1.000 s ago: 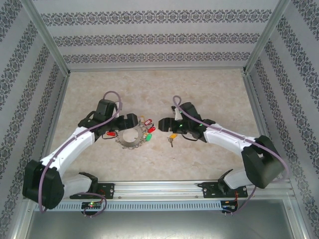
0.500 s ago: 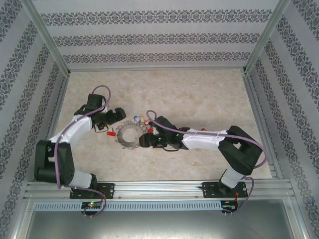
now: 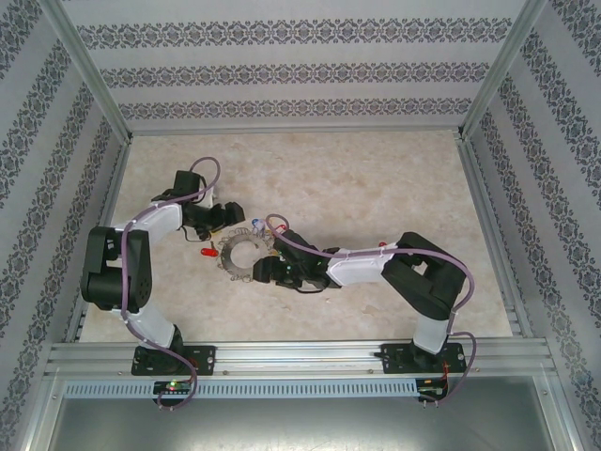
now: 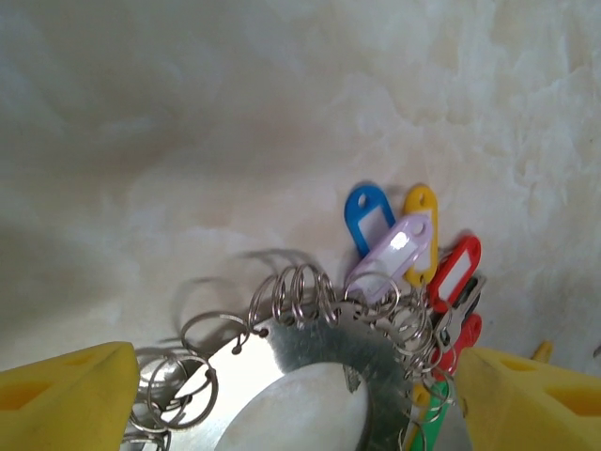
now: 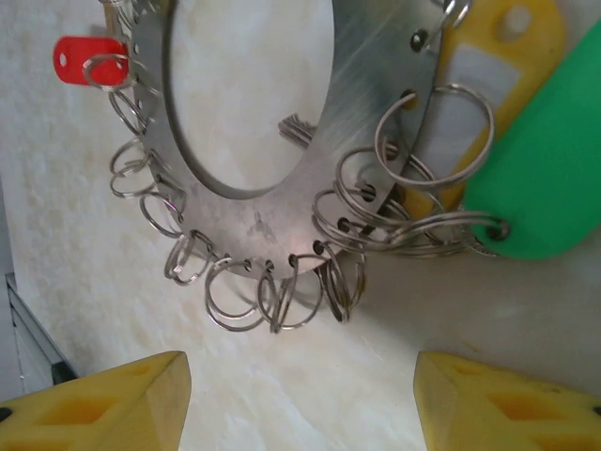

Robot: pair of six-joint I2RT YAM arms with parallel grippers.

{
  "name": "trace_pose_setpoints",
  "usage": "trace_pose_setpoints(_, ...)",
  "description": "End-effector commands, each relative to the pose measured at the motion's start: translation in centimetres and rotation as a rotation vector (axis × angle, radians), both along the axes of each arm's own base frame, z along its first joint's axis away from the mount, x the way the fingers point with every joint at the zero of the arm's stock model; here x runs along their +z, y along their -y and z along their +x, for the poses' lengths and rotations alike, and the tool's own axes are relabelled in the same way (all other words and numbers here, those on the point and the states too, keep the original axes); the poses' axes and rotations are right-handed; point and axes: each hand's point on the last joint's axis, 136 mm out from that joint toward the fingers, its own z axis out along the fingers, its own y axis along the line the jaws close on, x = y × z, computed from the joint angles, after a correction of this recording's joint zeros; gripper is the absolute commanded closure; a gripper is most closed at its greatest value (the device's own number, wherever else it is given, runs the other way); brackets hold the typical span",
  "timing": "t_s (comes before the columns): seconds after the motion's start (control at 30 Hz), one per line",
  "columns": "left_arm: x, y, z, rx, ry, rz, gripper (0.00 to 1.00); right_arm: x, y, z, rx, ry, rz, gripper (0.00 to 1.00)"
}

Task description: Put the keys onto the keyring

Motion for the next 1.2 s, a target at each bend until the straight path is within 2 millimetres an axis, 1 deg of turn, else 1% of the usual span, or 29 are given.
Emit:
trace_pose_setpoints(0.0, -0.9, 0.5, -1.6, -0.048, -0.028, -0.026, 0.14, -0.3, -0.3, 1.7, -0.092, 0.000, 0.015, 0.36)
trace_pose_setpoints(0.23, -1.3, 1.0, -3.4, -0.093, -0.069, -0.049, 0.15, -0.3, -0.2, 3.4, -0.160, 0.014, 0.037, 0.40)
trace_pose_setpoints(0.33, -1.2, 1.7, -3.9, -0.102, -0.082, -0.089, 0.19, 0.0, 0.0, 4.3, -0.192, 0.039, 0.043, 0.39)
trace_pose_setpoints(0.43, -1.4, 2.2, -4.7, -0.116, -0.101, -0.098, 0.20, -0.3, 0.8, 5.2, -0.254, 0.035, 0.039, 0.41)
trace_pose_setpoints(0.6, -1.7, 2.2, -6.0, -0.107, -0.112, -0.089, 0.20, -1.0, 2.6, 6.5, -0.366, 0.030, 0.058, 0.43)
trace_pose_setpoints(0.67, -1.7, 2.3, -6.3, -0.100, -0.111, -0.095, 0.20, -0.8, 2.7, 6.9, -0.373, 0.052, 0.084, 0.45)
trace_pose_setpoints(0.73, -1.7, 2.4, -6.6, -0.098, -0.112, -0.100, 0.20, -0.4, 2.1, 7.2, -0.349, 0.067, 0.123, 0.46)
trace_pose_setpoints(0.83, -2.0, 2.8, -7.2, -0.102, -0.127, -0.106, 0.21, -0.3, 1.4, 7.5, -0.315, 0.077, 0.178, 0.52)
trace_pose_setpoints(0.9, -2.2, 2.9, -7.5, -0.104, -0.132, -0.104, 0.21, -0.1, 1.3, 7.7, -0.309, 0.087, 0.212, 0.58)
trace_pose_setpoints(0.93, -2.3, 2.9, -7.6, -0.102, -0.132, -0.102, 0.21, -0.1, 1.3, 7.7, -0.306, 0.092, 0.220, 0.58)
trace_pose_setpoints(1.0, -2.2, 2.8, -7.5, -0.095, -0.125, -0.100, 0.21, 0.0, 1.4, 7.8, -0.295, 0.108, 0.225, 0.59)
trace_pose_setpoints(1.07, -2.0, 2.7, -7.3, -0.091, -0.116, -0.092, 0.21, 0.5, 1.4, 7.8, -0.276, 0.129, 0.232, 0.64)
trace_pose_setpoints(1.13, -1.7, 2.5, -7.1, -0.085, -0.106, -0.078, 0.21, 1.2, 1.4, 7.8, -0.256, 0.157, 0.236, 0.71)
trace_pose_setpoints(1.17, -1.6, 2.4, -6.9, -0.082, -0.101, -0.072, 0.21, 1.5, 1.4, 7.8, -0.245, 0.171, 0.235, 0.73)
